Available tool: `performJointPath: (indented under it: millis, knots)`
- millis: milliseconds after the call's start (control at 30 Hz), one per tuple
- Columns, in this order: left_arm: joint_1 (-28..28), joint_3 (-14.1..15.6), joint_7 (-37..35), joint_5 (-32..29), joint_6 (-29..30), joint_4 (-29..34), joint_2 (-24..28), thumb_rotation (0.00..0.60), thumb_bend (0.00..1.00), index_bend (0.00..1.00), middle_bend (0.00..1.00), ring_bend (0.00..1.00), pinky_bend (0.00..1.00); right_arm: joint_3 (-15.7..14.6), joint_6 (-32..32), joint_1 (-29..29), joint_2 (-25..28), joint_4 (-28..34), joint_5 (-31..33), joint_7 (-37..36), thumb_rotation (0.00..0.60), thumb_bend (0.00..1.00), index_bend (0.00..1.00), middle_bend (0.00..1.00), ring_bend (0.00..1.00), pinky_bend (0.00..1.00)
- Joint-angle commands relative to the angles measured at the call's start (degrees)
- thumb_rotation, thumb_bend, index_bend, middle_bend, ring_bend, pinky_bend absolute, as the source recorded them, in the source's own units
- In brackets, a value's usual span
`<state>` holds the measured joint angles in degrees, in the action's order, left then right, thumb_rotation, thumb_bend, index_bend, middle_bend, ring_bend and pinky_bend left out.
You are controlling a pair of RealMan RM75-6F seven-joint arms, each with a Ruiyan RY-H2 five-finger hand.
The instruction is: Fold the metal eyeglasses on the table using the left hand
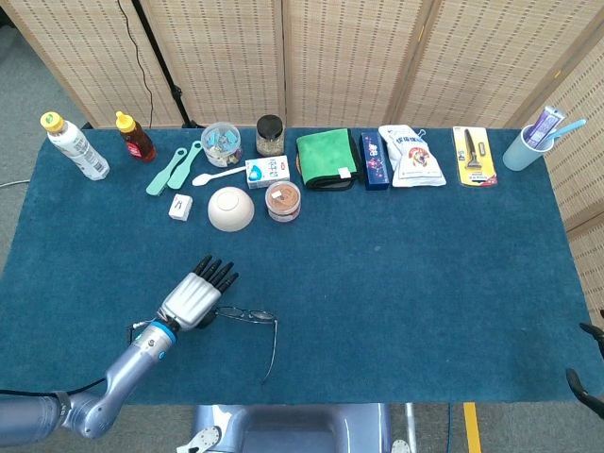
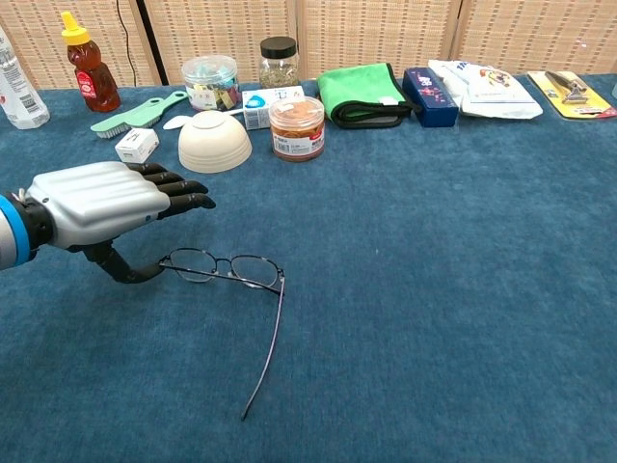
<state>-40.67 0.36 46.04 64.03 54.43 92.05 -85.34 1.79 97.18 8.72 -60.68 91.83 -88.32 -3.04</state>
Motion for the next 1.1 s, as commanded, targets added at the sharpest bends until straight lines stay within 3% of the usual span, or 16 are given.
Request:
performJointPath:
  millis: [33, 467, 700, 867, 1100]
  knots:
    - [-1.20, -1.21, 1.40, -1.83, -0.22, -1.52, -1.53, 0.410, 0.39, 0.00, 0.00, 0.00, 0.00, 0.00, 0.08, 0.08, -0.02, -0.11, 0.02, -0.12, 0.600, 0.31, 0.23, 0.09, 0.10, 0.21]
    - [-5.61, -4.69, 5.24, -8.24, -1.08, -7.35, -6.50, 0.410, 0.39, 0.00, 0.00, 0.00, 0.00, 0.06, 0.74, 0.81, 0.05, -0.49, 0.39, -0.61, 0.600, 0.31, 0.23, 0.09, 0.10, 0.21]
    - [-8.25, -8.19, 3.96, -11.22, -0.53, -12.63, -11.07, 0.412, 0.39, 0.00, 0.00, 0.00, 0.00, 0.12, 1.21, 1.35, 0.21, -0.23, 0.72, -0.48, 0.600, 0.31, 0.23, 0.09, 0.10, 0.21]
    - [-9.21, -8.25, 3.61, -11.06, -0.41, -14.31, -12.25, 0.411, 0.39, 0.00, 0.00, 0.00, 0.00, 0.21, 1.42, 1.42, 0.30, 0.00, 0.51, -0.36, 0.600, 0.31, 0.23, 0.09, 0.10, 0.21]
    - [-7.90, -6.75, 2.14, -9.09, 1.59, -10.18, -9.13, 0.410, 0.39, 0.00, 0.00, 0.00, 0.00, 0.26, 1.25, 1.34, 0.26, -0.03, 0.34, -0.49, 0.600, 0.31, 0.23, 0.09, 0.10, 0.21]
